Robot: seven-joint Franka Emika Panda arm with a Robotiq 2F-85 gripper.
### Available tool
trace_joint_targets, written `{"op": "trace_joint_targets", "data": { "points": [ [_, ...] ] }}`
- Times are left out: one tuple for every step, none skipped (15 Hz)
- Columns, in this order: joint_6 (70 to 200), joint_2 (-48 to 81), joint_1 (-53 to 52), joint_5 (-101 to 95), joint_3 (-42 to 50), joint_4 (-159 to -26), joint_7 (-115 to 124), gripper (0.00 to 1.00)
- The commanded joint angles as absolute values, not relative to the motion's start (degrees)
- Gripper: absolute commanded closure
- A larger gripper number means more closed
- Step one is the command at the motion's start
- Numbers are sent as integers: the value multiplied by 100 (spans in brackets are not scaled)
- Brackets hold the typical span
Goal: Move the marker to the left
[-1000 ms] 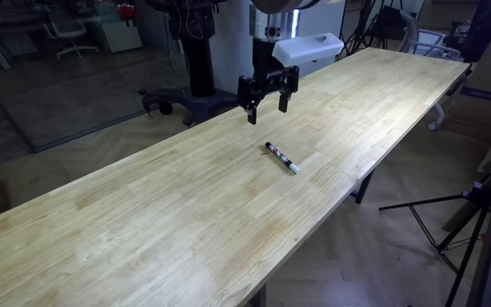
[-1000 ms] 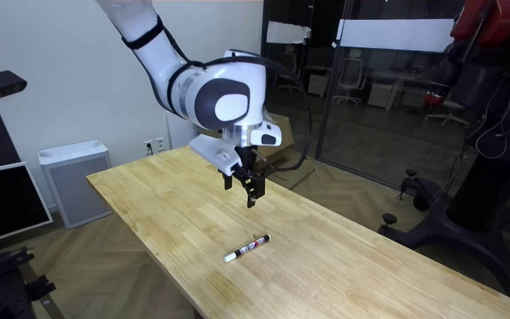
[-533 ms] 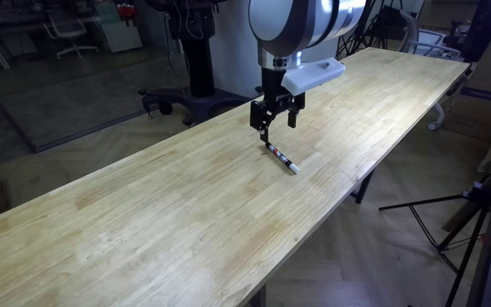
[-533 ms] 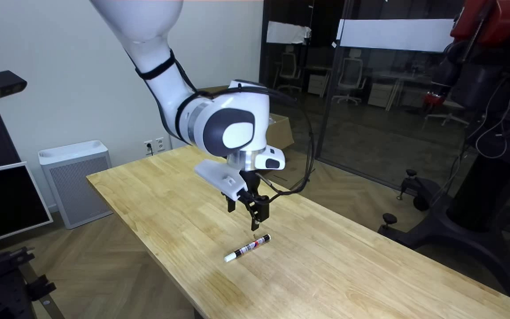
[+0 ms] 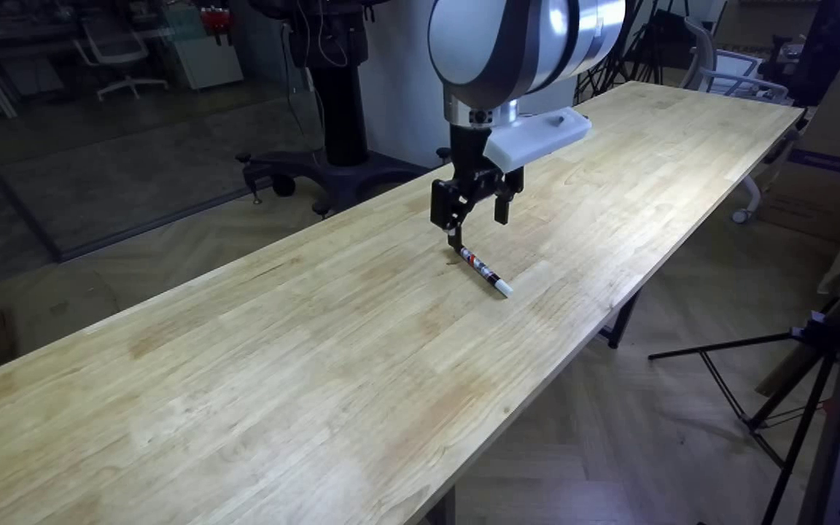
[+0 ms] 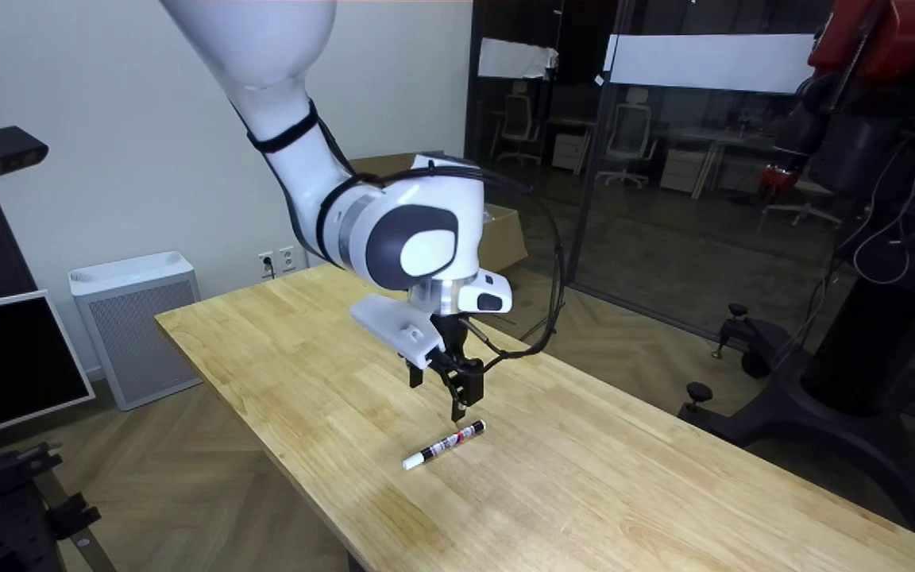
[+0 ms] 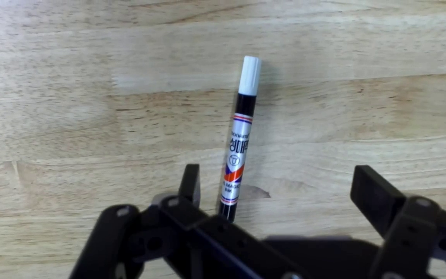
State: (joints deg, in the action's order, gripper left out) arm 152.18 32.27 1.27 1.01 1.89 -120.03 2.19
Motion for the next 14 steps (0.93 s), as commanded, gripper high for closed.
{"op": "trace_joint_targets", "data": {
  "points": [
    [15412,3558,-7,-7,337,-11848,419,0],
    [15461,3642,-20,-10,357,-11821,427,0],
    [15491,3736,-23,-8,370,-11787,417,0],
    [15539,3824,-47,-10,403,-11758,440,0],
    [15547,3913,-46,6,410,-11719,433,0],
    [15563,3986,-41,19,413,-11687,418,0],
    [15590,4055,-40,34,422,-11661,423,0],
    [15587,4114,-31,50,424,-11625,424,0],
    [15589,4159,-5,71,413,-11598,406,25],
    [15589,4197,1,75,417,-11568,400,28],
    [15599,4227,11,84,413,-11551,392,34],
    [15603,4246,13,84,417,-11531,390,40],
    [15601,4263,12,84,421,-11508,389,49],
    [15604,4280,17,87,421,-11489,385,55]
  ]
}}
